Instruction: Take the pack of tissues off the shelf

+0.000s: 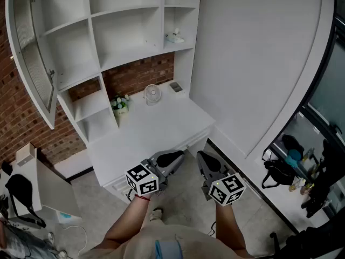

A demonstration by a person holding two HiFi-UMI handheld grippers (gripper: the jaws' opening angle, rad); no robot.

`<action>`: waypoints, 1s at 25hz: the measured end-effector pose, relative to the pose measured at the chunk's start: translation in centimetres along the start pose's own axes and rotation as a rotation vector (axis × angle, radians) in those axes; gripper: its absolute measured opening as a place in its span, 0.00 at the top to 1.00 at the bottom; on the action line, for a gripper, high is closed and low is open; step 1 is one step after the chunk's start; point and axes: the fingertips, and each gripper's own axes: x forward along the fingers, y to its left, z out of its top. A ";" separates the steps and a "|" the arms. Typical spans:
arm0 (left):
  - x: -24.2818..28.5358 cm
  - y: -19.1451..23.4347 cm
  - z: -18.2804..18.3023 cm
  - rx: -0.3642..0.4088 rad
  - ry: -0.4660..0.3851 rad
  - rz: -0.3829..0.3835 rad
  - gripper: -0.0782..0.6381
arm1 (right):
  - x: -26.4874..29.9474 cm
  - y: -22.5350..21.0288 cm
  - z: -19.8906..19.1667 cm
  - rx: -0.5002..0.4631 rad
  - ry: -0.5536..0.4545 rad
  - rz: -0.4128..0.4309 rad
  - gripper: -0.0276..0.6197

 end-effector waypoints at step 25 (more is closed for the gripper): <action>1.6 -3.0 -0.7 0.003 0.031 -0.021 0.87 | -2.2 0.7 0.6 0.056 -0.039 0.088 0.93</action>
